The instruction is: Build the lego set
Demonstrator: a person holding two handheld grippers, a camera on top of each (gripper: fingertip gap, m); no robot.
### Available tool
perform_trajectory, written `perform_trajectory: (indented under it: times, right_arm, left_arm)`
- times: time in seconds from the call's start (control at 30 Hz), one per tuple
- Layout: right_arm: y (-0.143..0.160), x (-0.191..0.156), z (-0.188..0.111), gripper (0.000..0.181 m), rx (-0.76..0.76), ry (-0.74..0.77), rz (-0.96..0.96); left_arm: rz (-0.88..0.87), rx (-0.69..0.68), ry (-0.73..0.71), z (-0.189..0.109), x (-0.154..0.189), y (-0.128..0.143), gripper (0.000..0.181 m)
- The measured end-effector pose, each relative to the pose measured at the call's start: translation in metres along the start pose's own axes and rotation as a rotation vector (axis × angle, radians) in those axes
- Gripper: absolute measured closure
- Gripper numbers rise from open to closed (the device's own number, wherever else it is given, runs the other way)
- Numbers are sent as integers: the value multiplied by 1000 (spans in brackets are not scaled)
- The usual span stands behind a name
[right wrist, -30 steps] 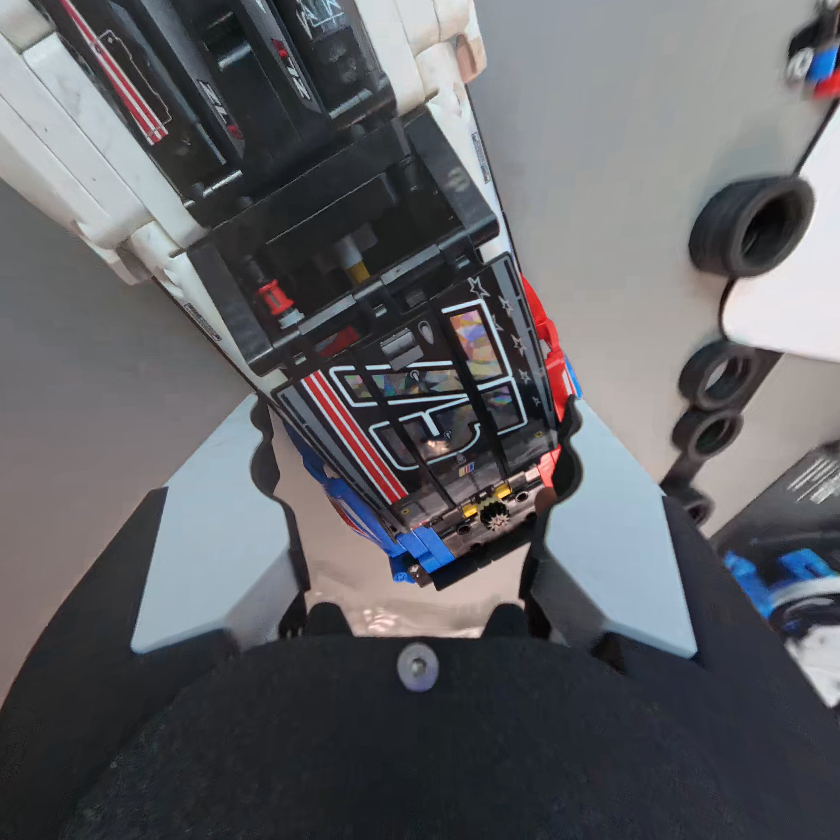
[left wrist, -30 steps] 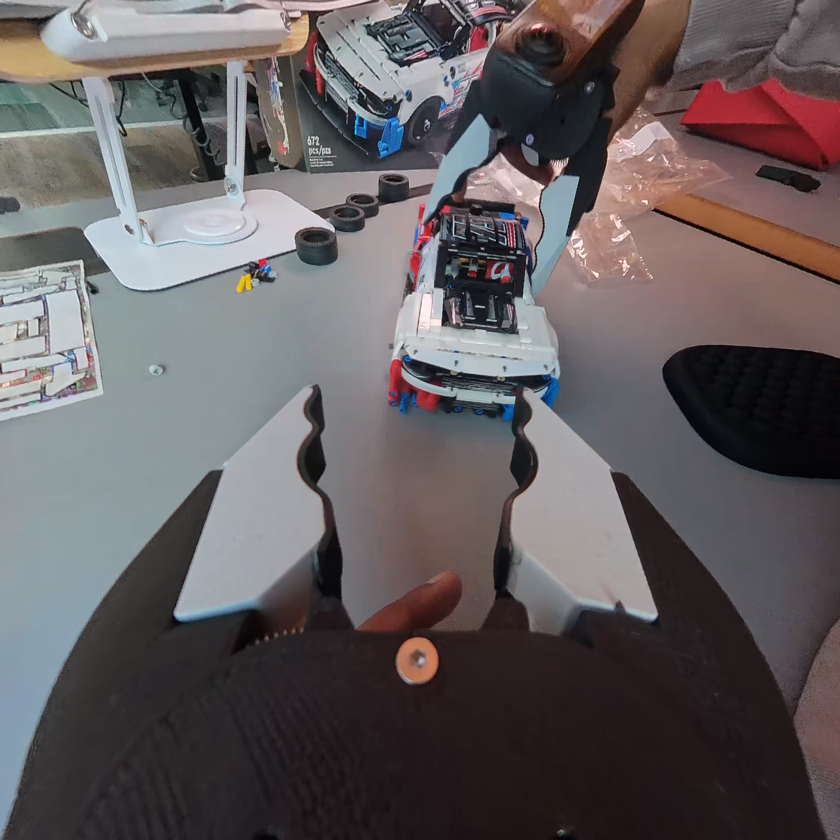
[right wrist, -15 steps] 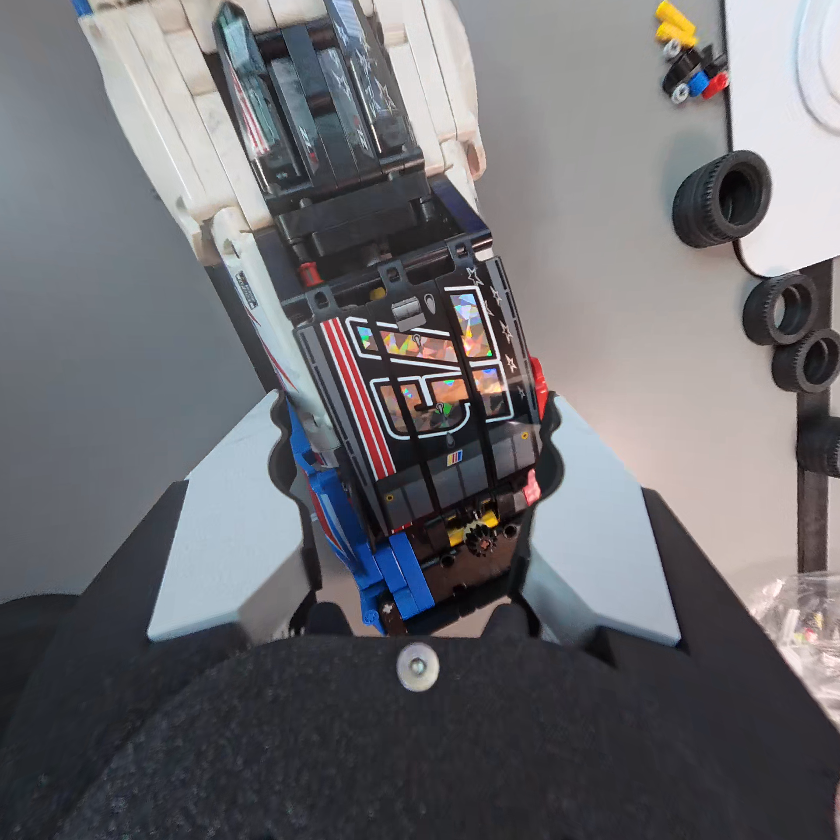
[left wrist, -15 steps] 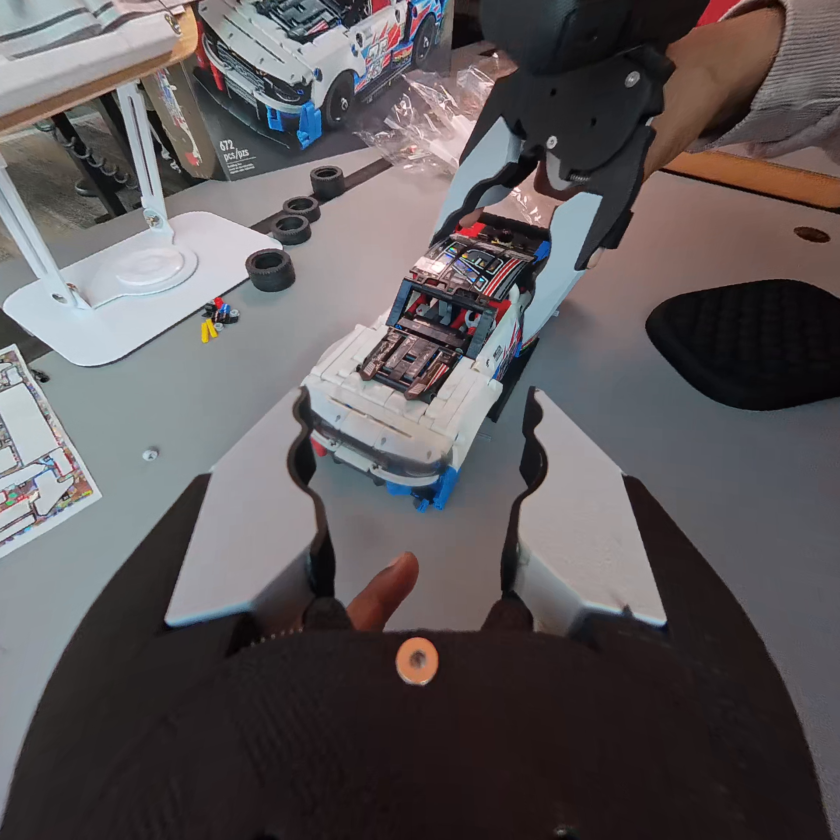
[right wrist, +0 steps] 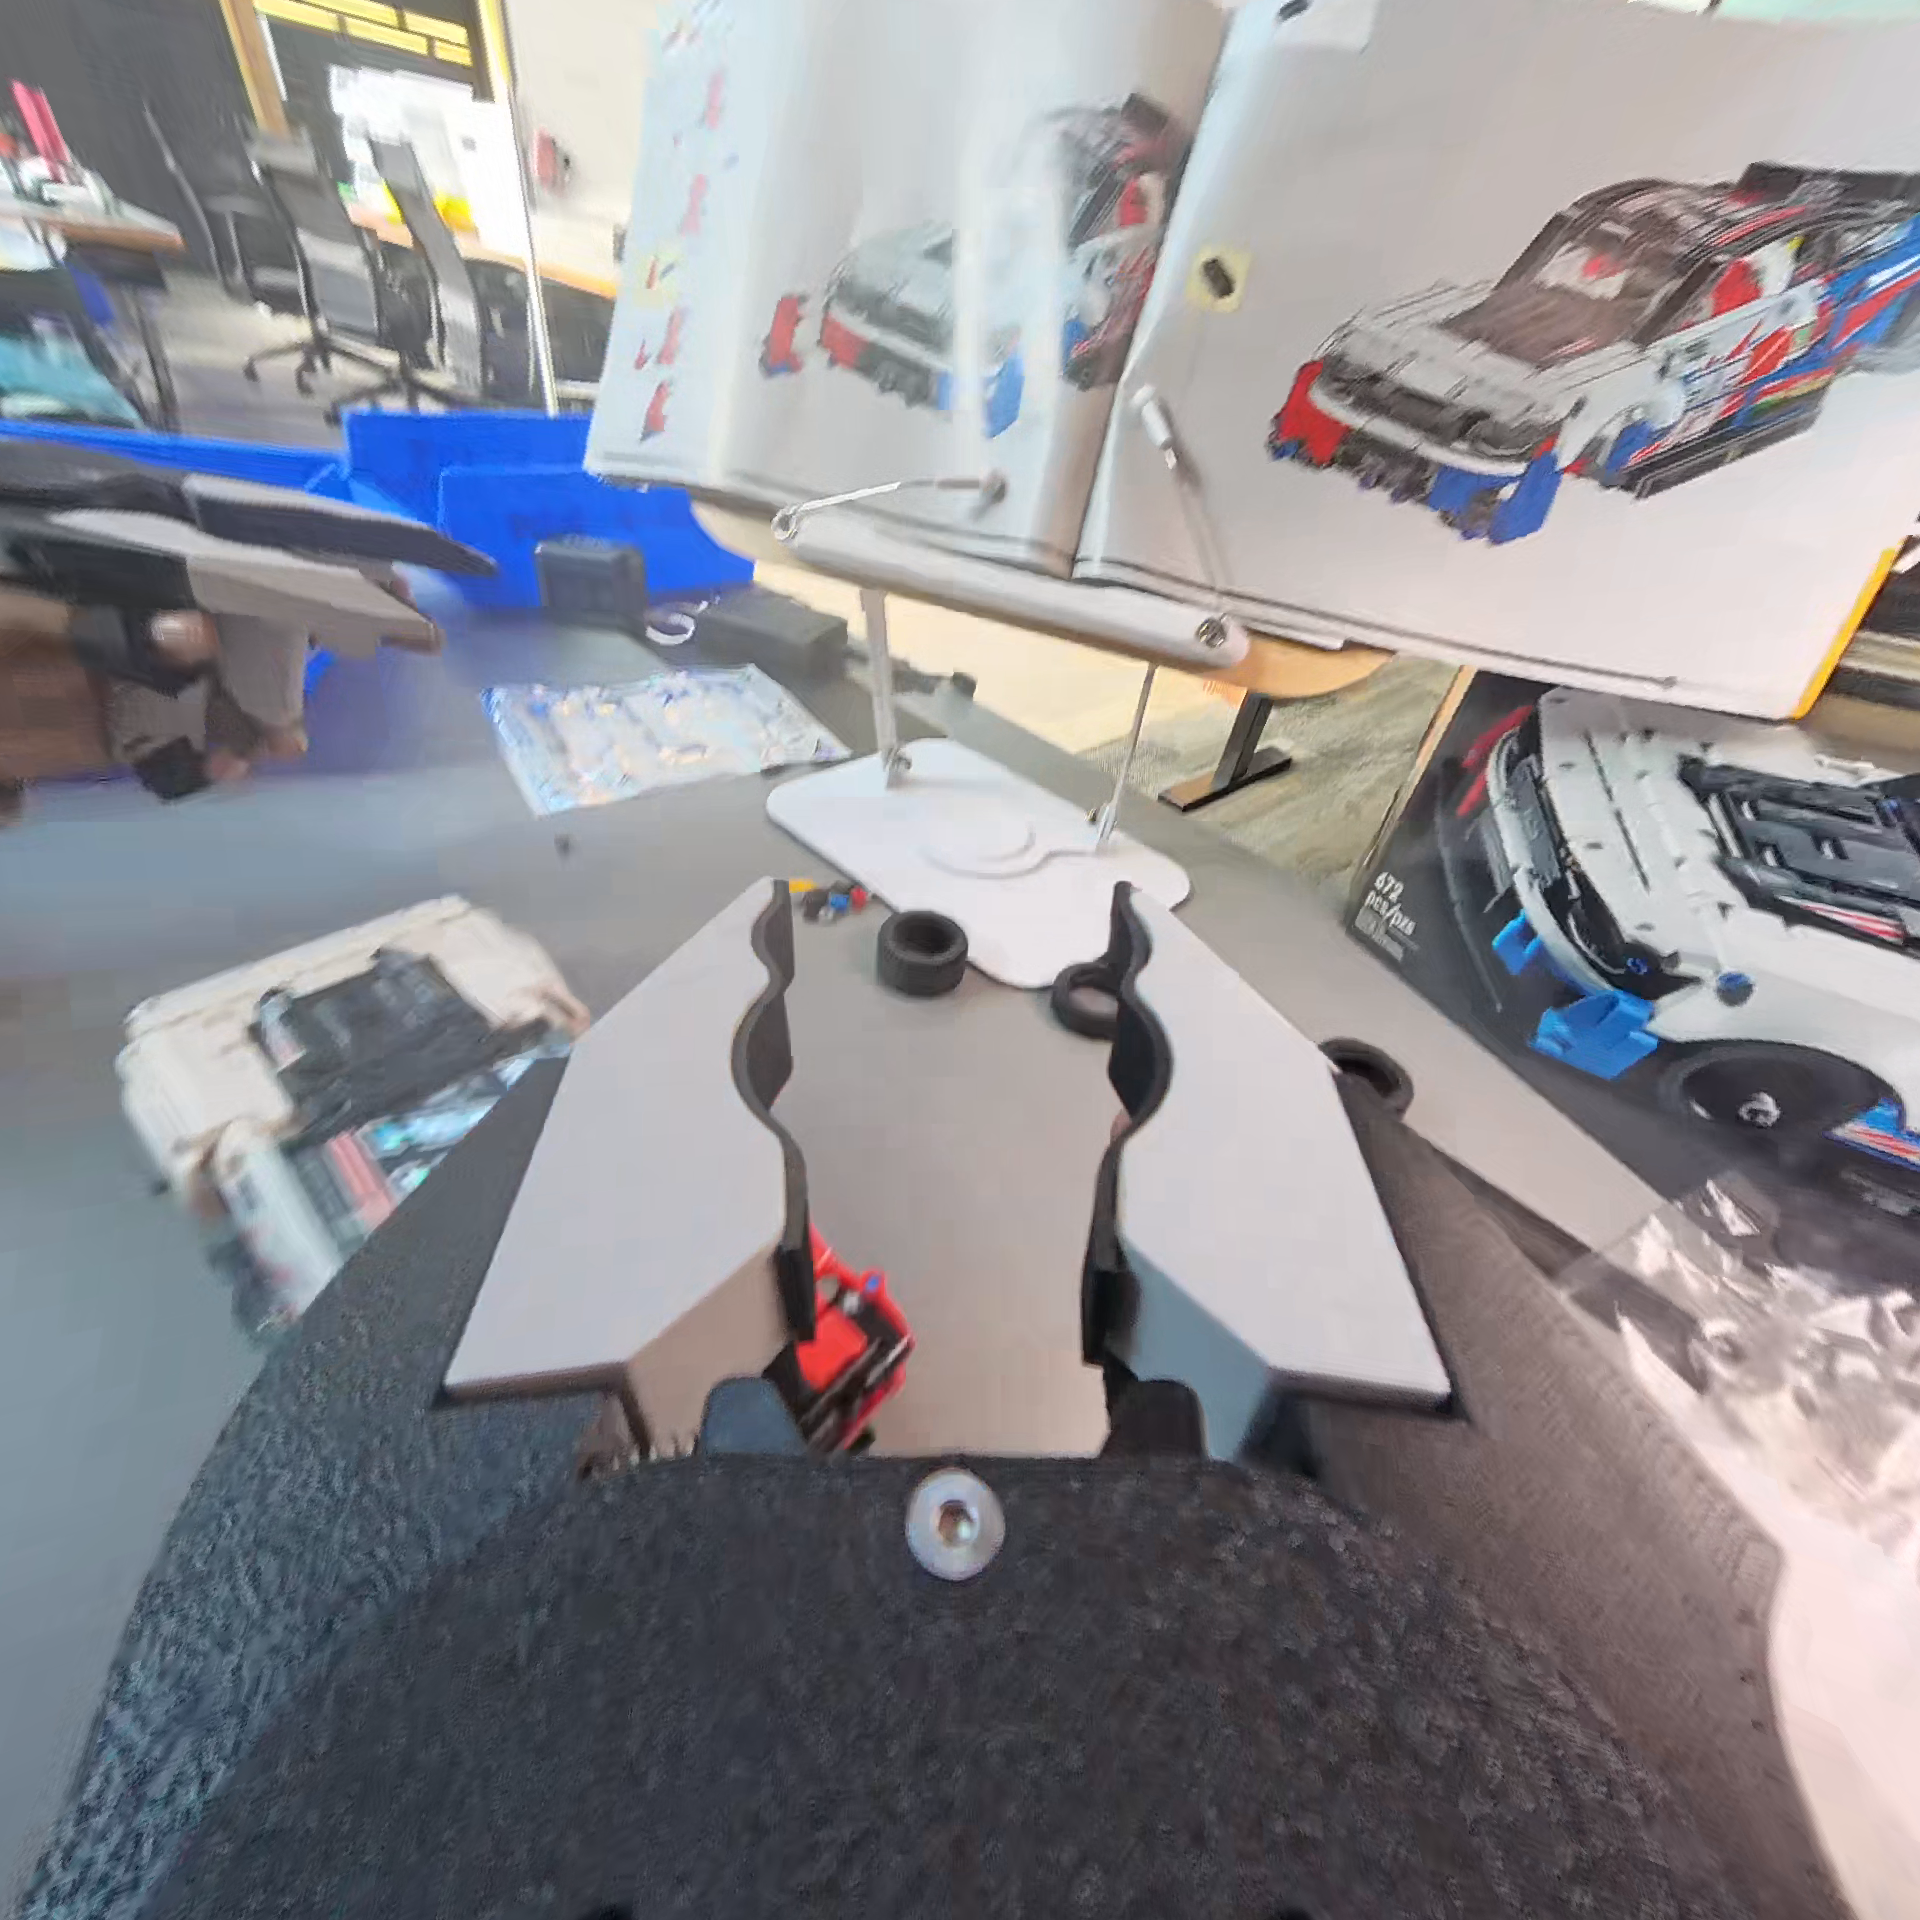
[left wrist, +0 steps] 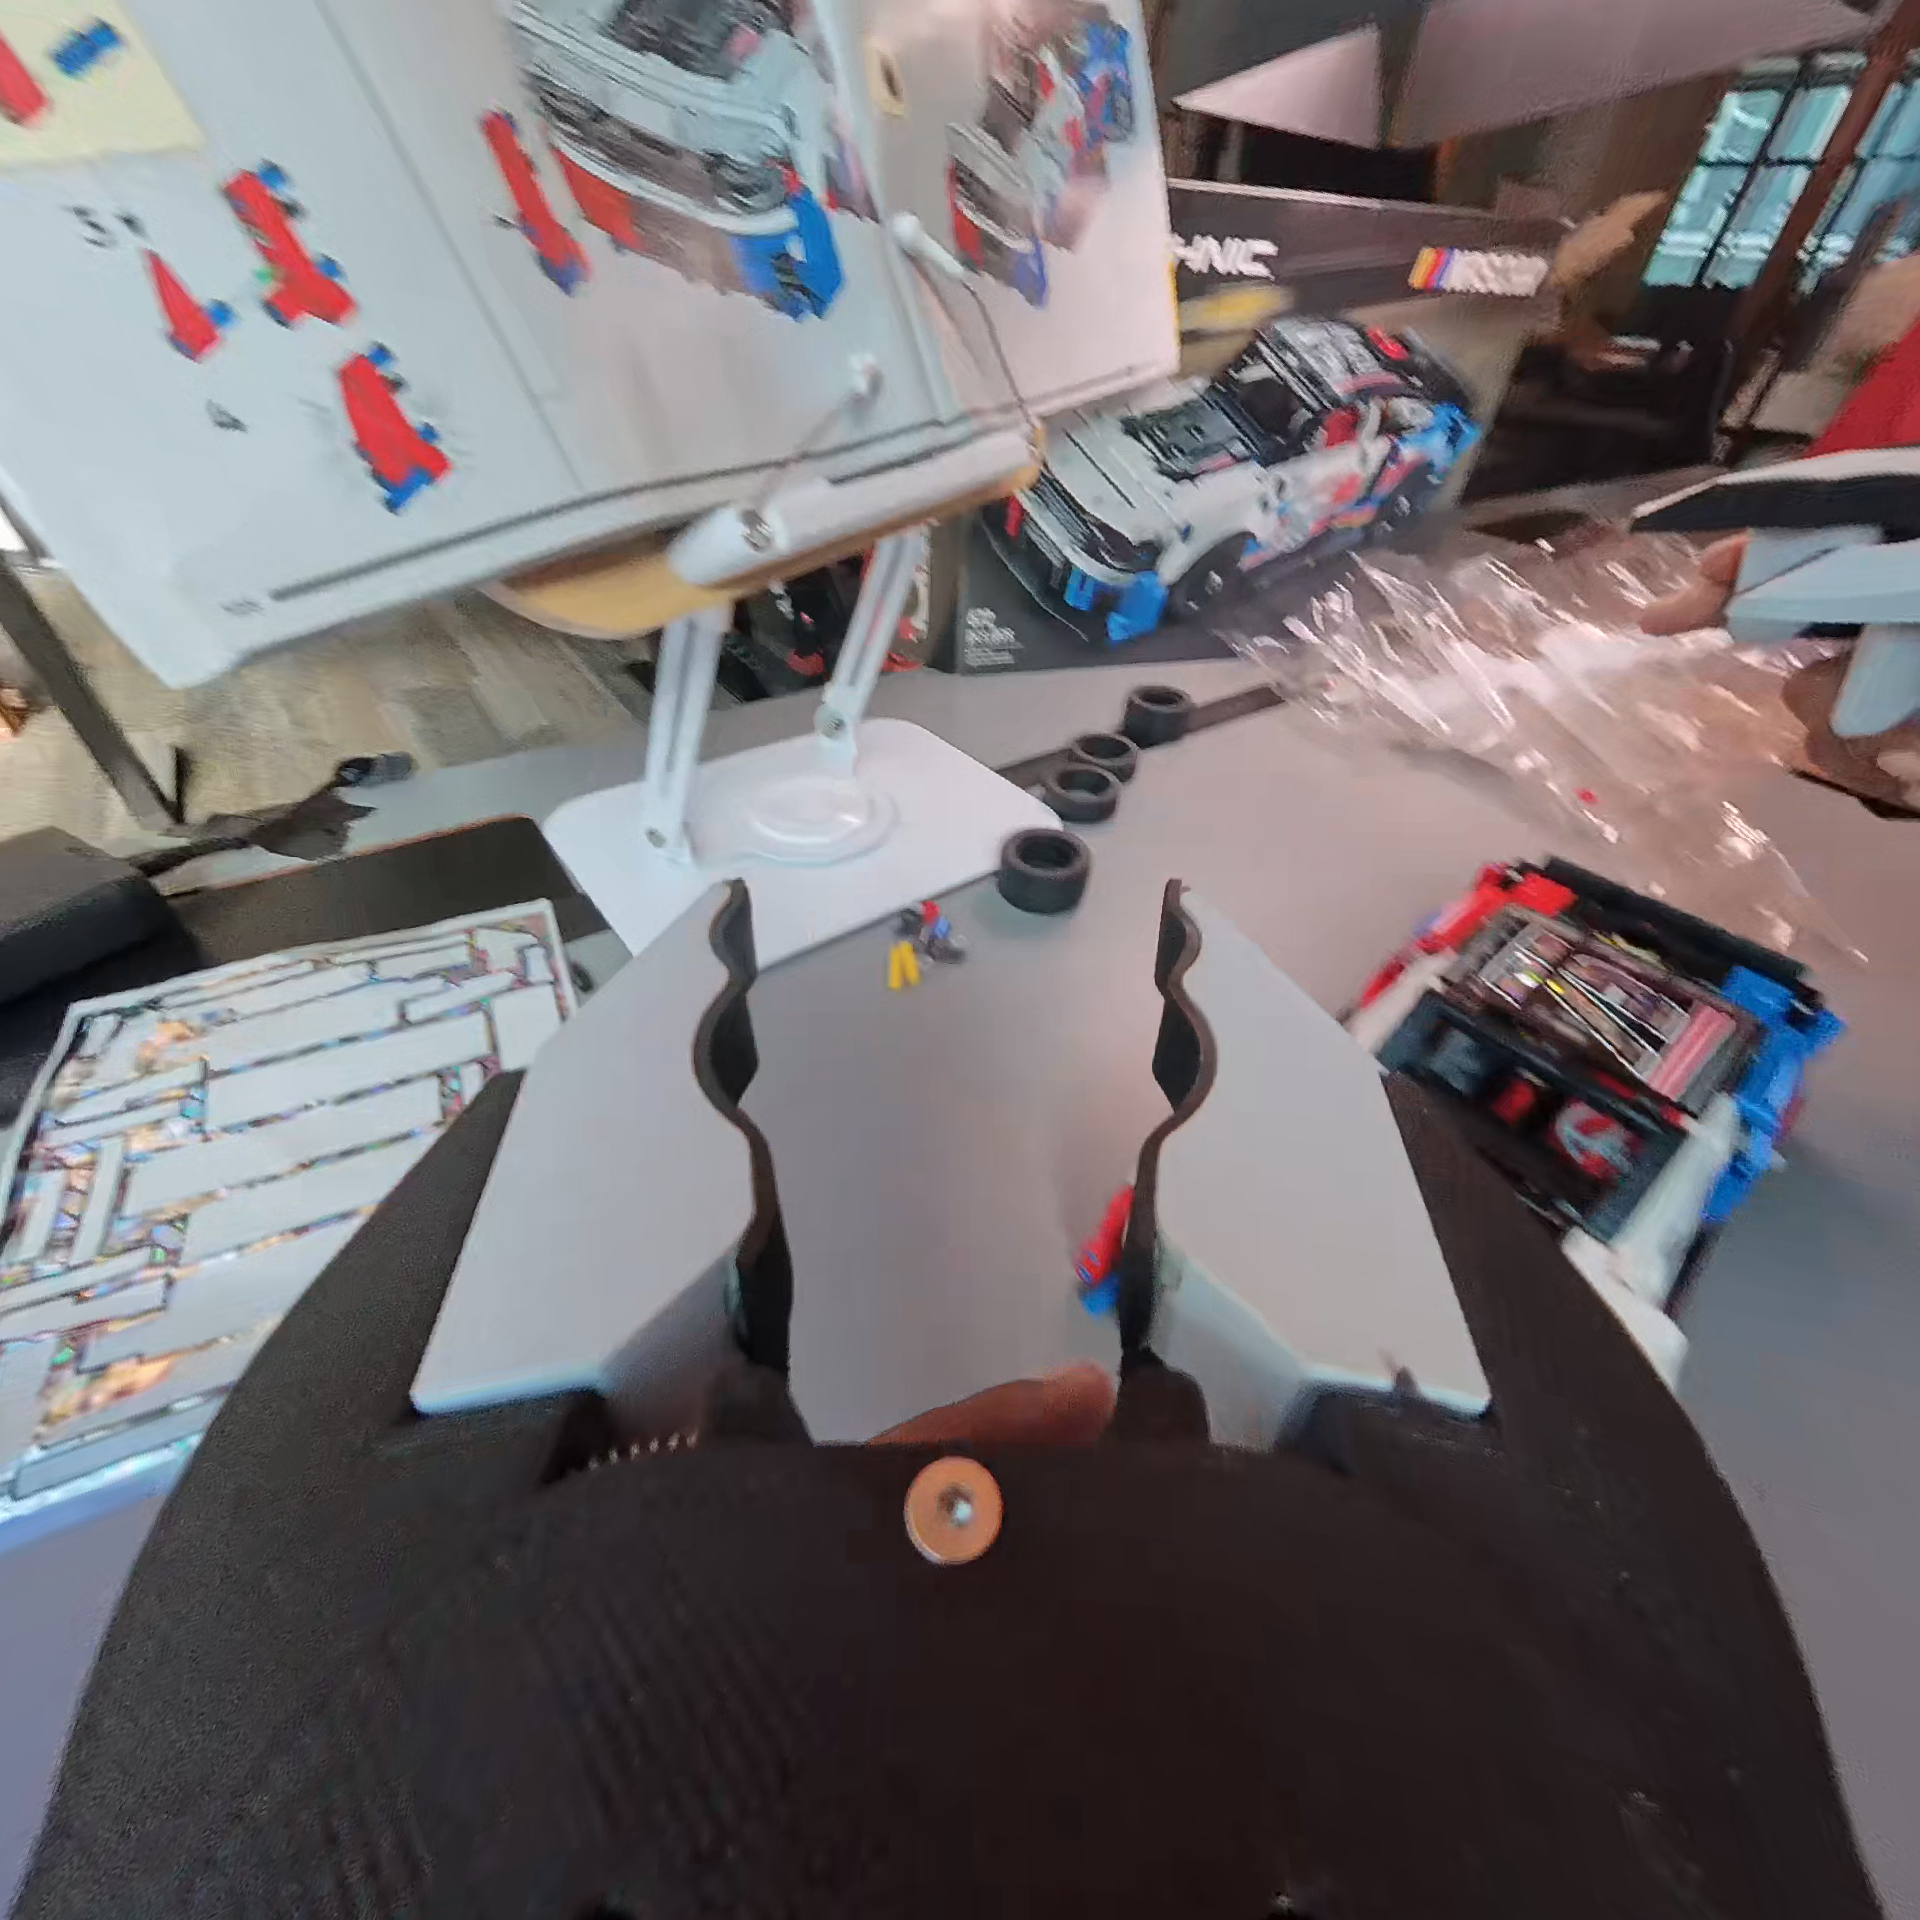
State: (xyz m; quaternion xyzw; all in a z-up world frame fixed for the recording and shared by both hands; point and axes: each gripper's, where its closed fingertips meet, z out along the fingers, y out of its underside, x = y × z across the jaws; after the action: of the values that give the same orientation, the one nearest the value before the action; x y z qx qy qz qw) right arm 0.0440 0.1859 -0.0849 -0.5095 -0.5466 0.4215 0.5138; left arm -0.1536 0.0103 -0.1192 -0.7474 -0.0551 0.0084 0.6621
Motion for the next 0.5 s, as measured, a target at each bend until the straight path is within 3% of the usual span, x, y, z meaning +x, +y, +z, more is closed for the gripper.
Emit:
perform_trajectory:
  times: [0.13, 0.3, 0.4, 0.5]
  right_arm:
    - [-8, 61, 83, 114, 134, 11, 197]
    - [-2, 136, 180, 88, 203, 38, 454]
    - [-13, 159, 212, 92, 286, -48, 621]
    - [-20, 159, 226, 121, 307, -146, 735]
  left_arm:
    - [2, 137, -147, 30, -38, -22, 106]
    - [44, 153, -150, 29, -30, -13, 105]
    - [105, 118, -155, 27, -27, 2, 102]
    - [154, 102, -143, 29, -26, 11, 103]
